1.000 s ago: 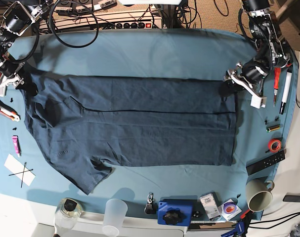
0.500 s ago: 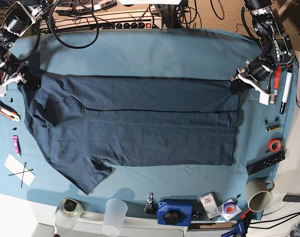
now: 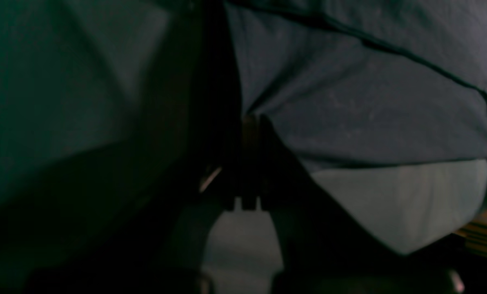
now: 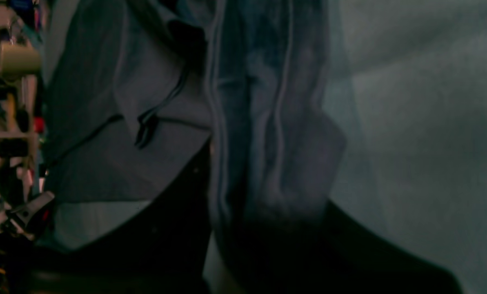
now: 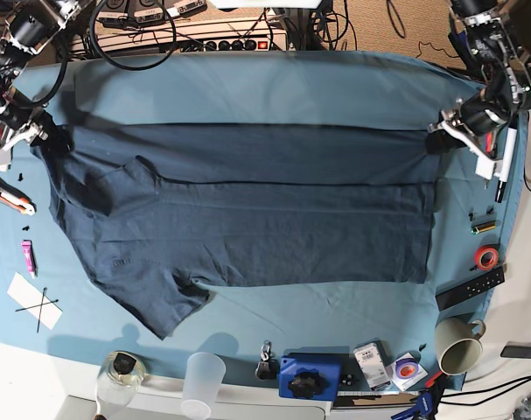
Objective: Fold the T-shirt properly
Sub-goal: 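Drag the folded shirt toward the robot with both grippers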
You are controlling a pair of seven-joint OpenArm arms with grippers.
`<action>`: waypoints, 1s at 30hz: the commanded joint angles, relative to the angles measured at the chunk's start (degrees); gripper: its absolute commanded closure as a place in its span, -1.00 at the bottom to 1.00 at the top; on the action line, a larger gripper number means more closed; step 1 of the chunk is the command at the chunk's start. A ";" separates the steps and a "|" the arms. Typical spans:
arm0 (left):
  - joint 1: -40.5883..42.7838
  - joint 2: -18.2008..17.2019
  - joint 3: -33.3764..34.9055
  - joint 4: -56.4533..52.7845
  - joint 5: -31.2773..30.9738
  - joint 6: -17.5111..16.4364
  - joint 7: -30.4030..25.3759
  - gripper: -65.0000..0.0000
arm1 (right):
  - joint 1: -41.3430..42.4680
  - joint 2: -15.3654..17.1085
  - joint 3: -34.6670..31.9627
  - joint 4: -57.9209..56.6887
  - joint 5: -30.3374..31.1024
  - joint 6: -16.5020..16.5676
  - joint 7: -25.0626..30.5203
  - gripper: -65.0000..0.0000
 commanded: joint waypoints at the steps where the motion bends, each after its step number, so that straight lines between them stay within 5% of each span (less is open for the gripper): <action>1: 0.42 -1.29 -0.39 1.14 -1.01 -0.70 0.33 1.00 | -0.74 1.68 0.46 1.81 0.74 0.10 0.90 1.00; 20: 13.35 -1.70 -7.63 6.38 -10.10 -1.75 5.90 1.00 | -15.56 1.68 0.46 9.90 6.21 0.10 0.90 1.00; 30: 17.00 -1.40 -8.63 6.38 -12.85 -1.77 7.58 1.00 | -15.87 1.68 0.46 9.90 6.60 0.10 0.90 1.00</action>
